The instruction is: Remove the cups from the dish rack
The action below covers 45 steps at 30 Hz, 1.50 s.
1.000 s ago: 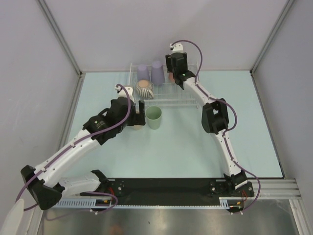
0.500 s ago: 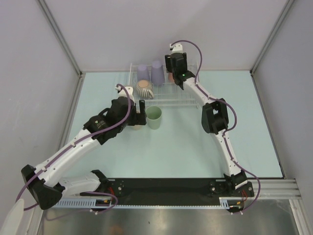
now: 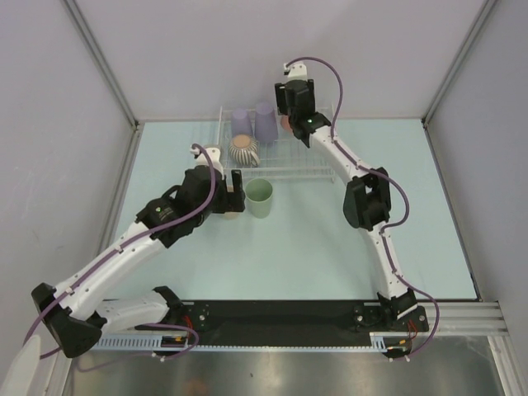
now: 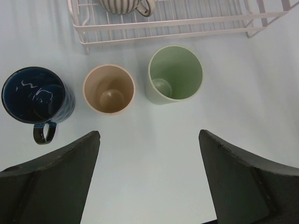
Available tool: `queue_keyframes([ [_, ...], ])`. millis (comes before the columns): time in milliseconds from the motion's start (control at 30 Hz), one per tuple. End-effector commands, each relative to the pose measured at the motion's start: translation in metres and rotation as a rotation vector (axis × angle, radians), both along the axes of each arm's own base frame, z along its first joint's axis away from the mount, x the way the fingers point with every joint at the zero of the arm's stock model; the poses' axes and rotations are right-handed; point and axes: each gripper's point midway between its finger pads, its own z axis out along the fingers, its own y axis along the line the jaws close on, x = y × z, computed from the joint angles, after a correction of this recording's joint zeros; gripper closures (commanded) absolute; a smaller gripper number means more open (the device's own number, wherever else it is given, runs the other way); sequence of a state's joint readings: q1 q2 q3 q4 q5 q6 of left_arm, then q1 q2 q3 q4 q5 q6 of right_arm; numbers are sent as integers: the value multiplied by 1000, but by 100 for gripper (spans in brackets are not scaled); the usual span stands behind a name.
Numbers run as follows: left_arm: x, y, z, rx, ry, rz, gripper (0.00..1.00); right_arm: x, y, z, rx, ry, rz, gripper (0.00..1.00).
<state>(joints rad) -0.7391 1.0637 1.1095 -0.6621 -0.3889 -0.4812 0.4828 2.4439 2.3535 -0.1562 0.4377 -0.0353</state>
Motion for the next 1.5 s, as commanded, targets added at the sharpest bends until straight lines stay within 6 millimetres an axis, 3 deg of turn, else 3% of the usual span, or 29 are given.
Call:
queue_keyframes([
  [0, 1, 1, 8, -47, -33, 17, 8, -26, -1, 96, 75, -132, -14, 100],
  [133, 2, 3, 13, -63, -54, 29, 7, -42, 2, 108, 155, -97, 8, 100],
  [200, 3, 2, 20, -81, -73, 32, 7, -52, -2, 125, 241, -94, 13, 100],
  [233, 4, 1, 22, -87, -81, 32, 7, -58, 2, 114, 256, -53, 34, 100],
  [267, 5, 1, 26, -101, -93, 34, 7, -60, -4, 116, 292, -40, 35, 100],
  [300, 6, -1, 30, -111, -104, 30, 7, -72, -11, 139, 339, -60, 52, 100],
  [333, 6, -1, 36, -127, -115, 29, 7, -78, -6, 143, 421, -46, 96, 100],
  [367, 7, -4, 40, -144, -124, 20, 7, -87, -9, 127, 449, -2, 112, 100],
  [400, 8, -6, 43, -157, -131, 15, 7, -98, -27, 149, 501, -33, 123, 100],
  [433, 8, -9, 46, -169, -137, 6, 7, -109, -22, 165, 605, -52, 191, 100],
  [467, 9, -13, 52, -195, -148, -6, 7, -116, -27, 138, 623, 0, 190, 100],
  [500, 9, -15, 55, -210, -155, -9, 7, -120, -37, 143, 654, -9, 189, 100],
  [533, 9, -17, 57, -224, -159, -14, 7, -136, -44, 168, 685, -50, 212, 100],
  [567, 11, -19, 62, -252, -168, -13, 7, -144, -44, 150, 711, -1, 221, 100],
  [633, 11, -25, 66, -285, -168, -32, 7, -164, -53, 170, 749, -28, 264, 100],
  [733, 12, -33, 74, -345, -173, -55, 7, -181, -60, 172, 829, -17, 316, 100],
  [767, 15, -35, 79, -374, -184, -55, 7, -190, -64, 183, 852, -38, 335, 100],
  [833, 14, -42, 84, -417, -186, -85, 7, -200, -67, 181, 914, -24, 371, 100],
  [900, 16, -46, 88, -468, -179, -97, 7, -215, -68, 200, 1001, -64, 430, 100],
  [933, 14, -52, 90, -508, -176, -134, 7, -220, -70, 184, 1027, -34, 443, 100],
  [1000, 16, -56, 95, -584, -168, -155, 7, -239, -72, 204, 1124, -78, 519, 100],
  [1033, 14, -63, 99, -648, -151, -200, 7, -242, -73, 185, 1161, -43, 507, 100],
  [1100, 14, -68, 101, -708, -136, -231, 5, -257, -78, 194, 1230, -76, 546, 100],
  [1167, 13, -75, 117, -805, -142, -277, 5, -263, -86, 178, 1270, -60, 529, 100],
  [1200, 15, -79, 115, -833, -129, -288, 5, -274, -88, 188, 1286, -93, 566, 100],
  [1233, 15, -82, 129, -903, -150, -306, 5, -279, -90, 187, 1327, -85, 568, 100],
  [1300, 14, -91, 127, -962, -127, -348, 5, -292, -95, 180, 1358, -91, 593, 100],
  [1333, 12, -95, 140, -1032, -145, -379, 5, -297, -96, 177, 1399, -77, 595, 100],
  [1467, 9, -106, 144, -1128, -119, -440, 5, -311, -100, 154, 1449, -63, 600, 100],
])
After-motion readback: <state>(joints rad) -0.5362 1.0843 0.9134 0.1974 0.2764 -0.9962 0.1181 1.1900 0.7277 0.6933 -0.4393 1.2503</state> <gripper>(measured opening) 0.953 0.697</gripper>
